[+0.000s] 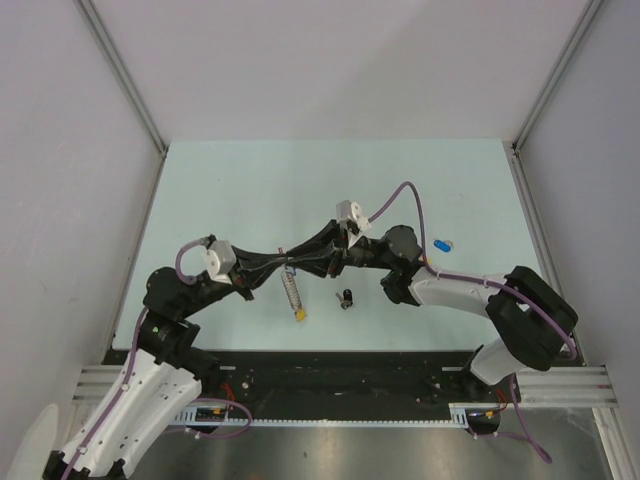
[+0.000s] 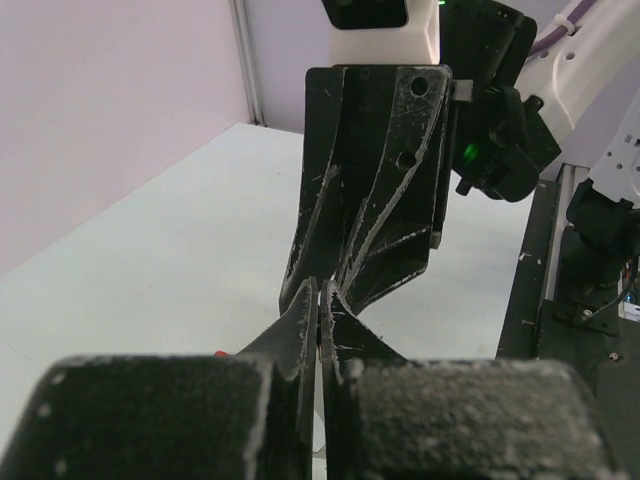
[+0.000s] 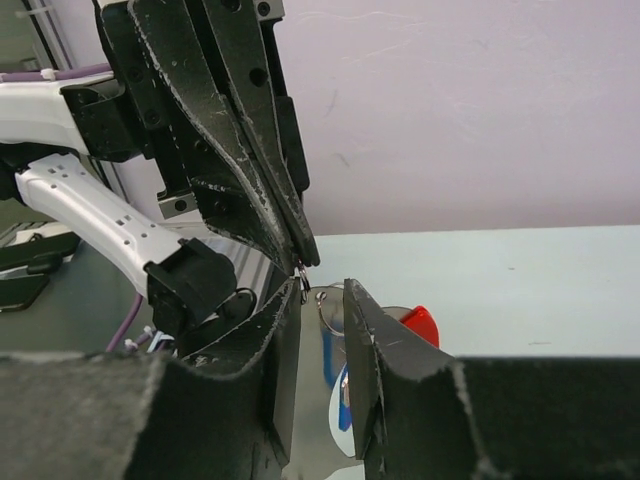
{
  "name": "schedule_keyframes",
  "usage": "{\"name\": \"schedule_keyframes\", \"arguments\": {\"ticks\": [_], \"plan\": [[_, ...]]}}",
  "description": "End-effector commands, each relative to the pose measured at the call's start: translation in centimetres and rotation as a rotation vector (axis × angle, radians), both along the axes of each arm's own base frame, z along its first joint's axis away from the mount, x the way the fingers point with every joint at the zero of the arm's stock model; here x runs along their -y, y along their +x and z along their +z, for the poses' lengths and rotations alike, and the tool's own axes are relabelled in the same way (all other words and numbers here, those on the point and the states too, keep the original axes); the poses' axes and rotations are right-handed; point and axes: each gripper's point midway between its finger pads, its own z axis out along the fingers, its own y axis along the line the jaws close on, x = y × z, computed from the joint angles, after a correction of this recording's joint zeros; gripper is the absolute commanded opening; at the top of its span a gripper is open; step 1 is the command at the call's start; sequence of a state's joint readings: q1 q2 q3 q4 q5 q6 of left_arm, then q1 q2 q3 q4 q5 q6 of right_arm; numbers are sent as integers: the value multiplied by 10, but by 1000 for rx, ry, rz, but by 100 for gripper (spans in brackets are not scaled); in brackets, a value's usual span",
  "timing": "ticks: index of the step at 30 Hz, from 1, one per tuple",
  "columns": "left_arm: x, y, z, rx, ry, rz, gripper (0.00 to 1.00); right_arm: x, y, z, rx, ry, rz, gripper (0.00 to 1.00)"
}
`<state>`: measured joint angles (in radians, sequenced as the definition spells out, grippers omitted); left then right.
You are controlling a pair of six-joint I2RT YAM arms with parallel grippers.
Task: Put the keys on the keyring
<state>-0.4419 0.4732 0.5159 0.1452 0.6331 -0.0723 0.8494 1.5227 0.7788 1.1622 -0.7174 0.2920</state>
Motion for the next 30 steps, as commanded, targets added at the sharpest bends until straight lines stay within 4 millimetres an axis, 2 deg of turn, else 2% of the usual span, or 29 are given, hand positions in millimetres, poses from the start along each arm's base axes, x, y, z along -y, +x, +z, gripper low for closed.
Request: {"name": "schedule_keyframes", "arguments": {"ticks": [1,5,8,10,14,16,17,18,19,20,21,22,23,24,25,26,27,28,29,30], "plan": [[0,-6,16,57,-37,-20,0,-6,-9,21,62,53,52,26],[0,-7,16,57,-40,-22,1,-9,-9,17,52,41,69,21],[0,-7,16,57,-40,-22,0,-9,-12,17,54,39,84,12],[0,-6,16,57,-39,-22,0,-7,-15,20,62,42,91,1],[-3,-4,16,59,-25,5,0,-3,-12,20,65,6,69,0],[-9,1,14,65,-4,53,9,4,-4,24,88,-8,28,0],[-13,2,16,87,7,76,11,4,0,13,53,-66,17,0],[-16,3,10,76,36,94,14,6,4,16,56,-85,1,0],[-20,5,15,87,41,126,15,9,12,14,87,-113,-32,0],[-22,6,14,96,57,136,16,14,13,3,50,-188,-40,0],[-23,6,14,99,66,141,19,16,16,12,66,-203,-57,0],[-24,4,10,79,85,136,20,19,21,11,107,-234,-89,0],[-23,5,7,76,105,131,24,26,22,0,70,-315,-100,0],[-23,4,4,63,123,124,26,29,28,9,96,-333,-126,0],[-19,2,0,64,143,96,28,36,27,-4,89,-418,-133,0],[-17,3,-4,51,159,82,32,39,28,-4,102,-450,-140,0],[-15,3,-5,45,167,68,34,41,33,7,117,-470,-171,0],[-11,-1,-6,47,173,31,36,49,31,-8,108,-557,-164,0],[-9,-1,-7,46,176,16,40,51,31,-12,108,-592,-161,0],[-6,-1,-8,37,182,-5,41,52,35,0,126,-603,-182,0]]}}
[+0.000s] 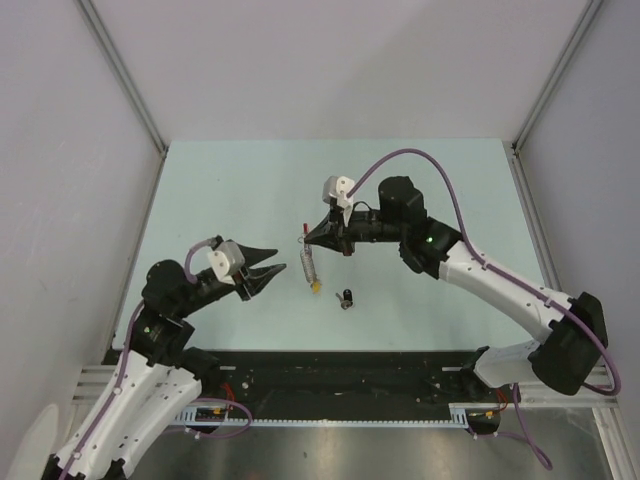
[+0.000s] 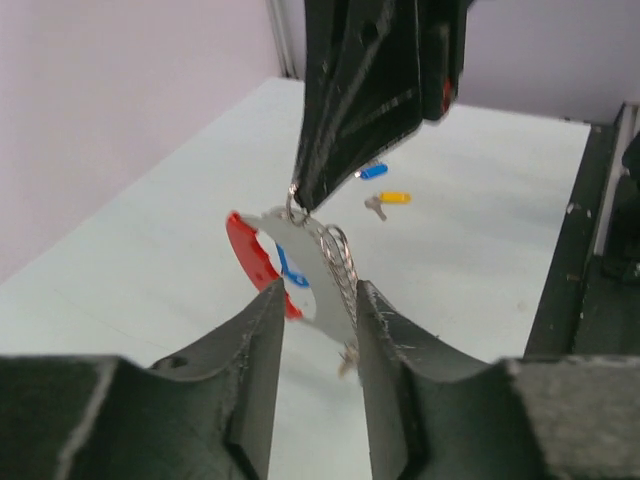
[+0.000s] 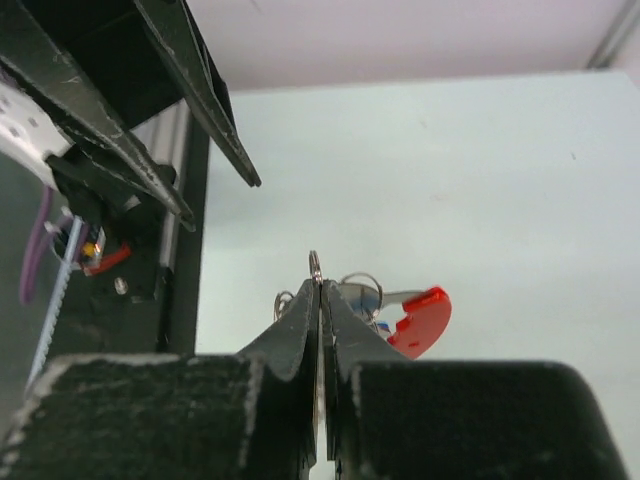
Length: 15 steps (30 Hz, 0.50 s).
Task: Put the keys on the keyring
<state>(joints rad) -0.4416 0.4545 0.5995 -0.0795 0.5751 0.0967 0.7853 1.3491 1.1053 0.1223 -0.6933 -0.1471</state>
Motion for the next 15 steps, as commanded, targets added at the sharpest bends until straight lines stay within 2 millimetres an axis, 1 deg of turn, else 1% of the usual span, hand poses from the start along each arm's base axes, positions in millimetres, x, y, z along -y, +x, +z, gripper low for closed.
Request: {"name": "schedule_keyframes", "arguments": {"ticks": [1,2,4,5,6,7,8,9,10,11,13,15], "plan": [[11,-7,-2,0,60,-107,42,30,-2,-14,26,-262,-38,0],[13,-7,-2,-5,66,-121,43,30,-2,-18,47,-299,-29,0],[17,-5,-3,-15,79,-142,45,34,-6,-17,47,-358,-18,0],[19,-7,-1,-13,79,-163,46,31,-6,-25,64,-402,-6,0],[21,-6,0,-18,82,-174,47,31,-8,-27,70,-427,8,0],[23,-6,-1,-17,84,-186,48,33,-11,-24,64,-455,19,0],[25,-7,-1,-15,85,-202,48,33,-10,-25,81,-479,20,0],[26,-7,0,-16,86,-211,48,29,-11,-32,73,-512,32,0],[29,-5,-3,-29,90,-221,49,30,-14,-37,62,-548,38,0],[31,-5,-4,-36,89,-230,49,28,-11,-28,80,-547,25,0],[36,-6,-8,-51,98,-255,49,25,-13,-33,78,-576,48,0],[38,-6,-14,-64,108,-265,49,22,-12,-26,101,-565,50,0]]}}
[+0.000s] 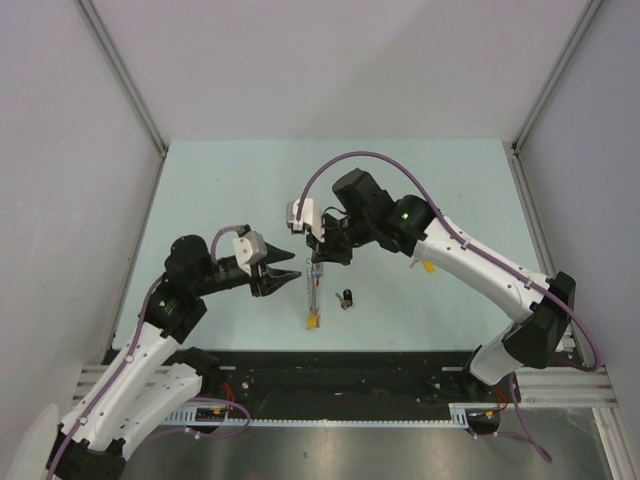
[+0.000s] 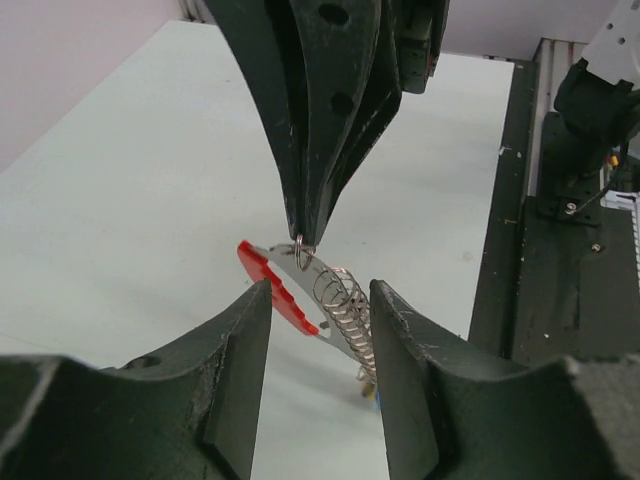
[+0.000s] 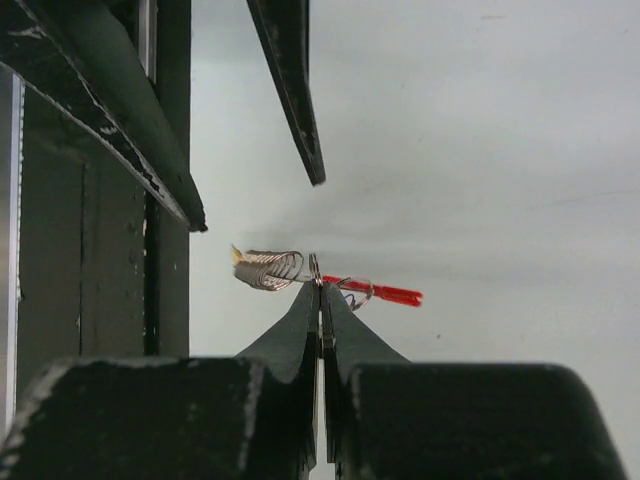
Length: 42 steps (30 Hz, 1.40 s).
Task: Put the keys on the keyring
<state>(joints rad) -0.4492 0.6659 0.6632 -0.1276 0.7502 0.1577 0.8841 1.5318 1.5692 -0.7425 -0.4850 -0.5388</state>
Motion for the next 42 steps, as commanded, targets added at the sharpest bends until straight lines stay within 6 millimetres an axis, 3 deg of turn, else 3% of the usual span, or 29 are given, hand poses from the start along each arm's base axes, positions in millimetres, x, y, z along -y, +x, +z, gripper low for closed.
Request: {"name": "schedule_keyframes", "arguments": {"ticks": [1,12,22,30,42], "plan": [[11,-10,14,58,-4,-92,48,4,-7,12,53,-53,40,0],[17,-6,6,37,-8,-95,41,-6,-26,20,73,-45,130,0],[21,-9,-2,17,-8,-114,31,-8,-29,27,92,-13,142,0],[20,-13,-9,14,-12,-118,31,-5,-30,36,115,25,132,0],[24,-20,6,38,-59,-168,26,-4,-37,37,105,33,147,0]]}}
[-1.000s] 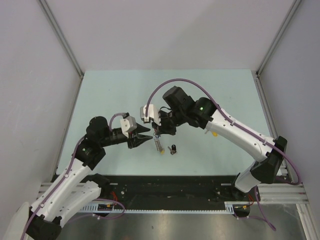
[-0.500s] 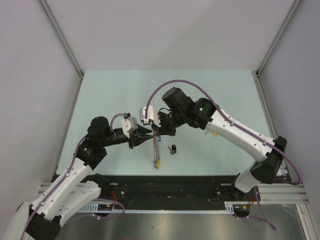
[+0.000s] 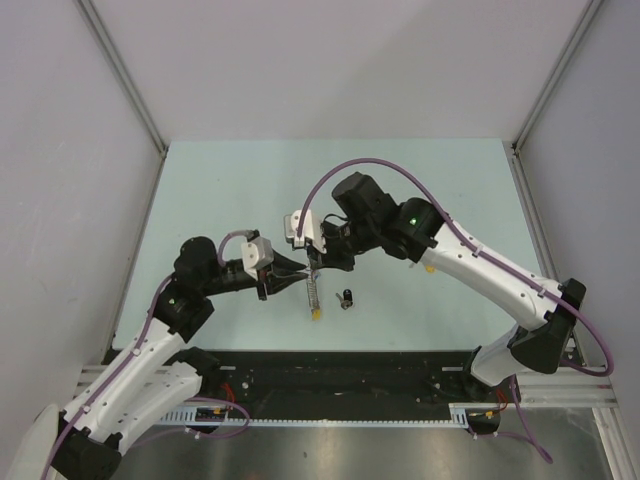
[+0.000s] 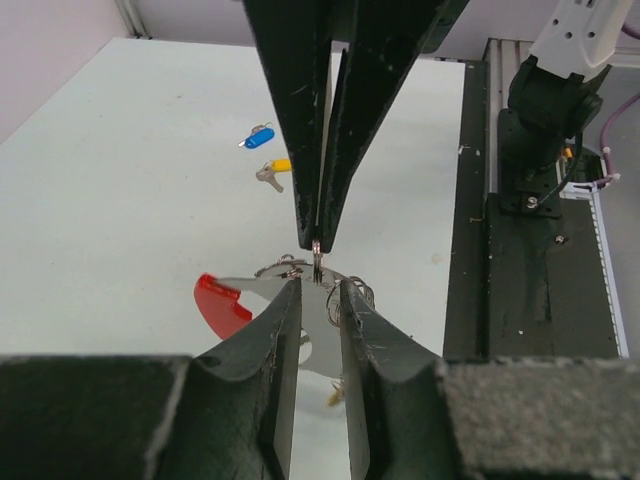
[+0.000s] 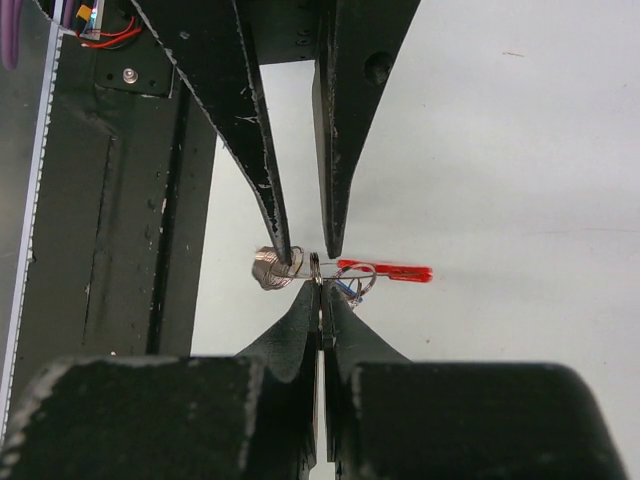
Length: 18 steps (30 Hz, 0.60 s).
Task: Put the keys on the keyring
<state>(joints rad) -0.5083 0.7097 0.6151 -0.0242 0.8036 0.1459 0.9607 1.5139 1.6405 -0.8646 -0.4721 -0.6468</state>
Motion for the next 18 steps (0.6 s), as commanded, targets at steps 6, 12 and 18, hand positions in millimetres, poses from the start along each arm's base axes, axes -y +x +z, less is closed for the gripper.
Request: {"name": "schedule_keyframes", "arguments": {"ticks": [6,12,18], "plan": [[6,-10,20,36,-54,-70,25,-6,-7,18,24,64,27,0],[6,-6,17,16,-42,-54,16,-9,-10,18,26,61,40,0],[5,-1,16,-3,-33,-22,0,-8,-7,14,24,56,15,0]]}}
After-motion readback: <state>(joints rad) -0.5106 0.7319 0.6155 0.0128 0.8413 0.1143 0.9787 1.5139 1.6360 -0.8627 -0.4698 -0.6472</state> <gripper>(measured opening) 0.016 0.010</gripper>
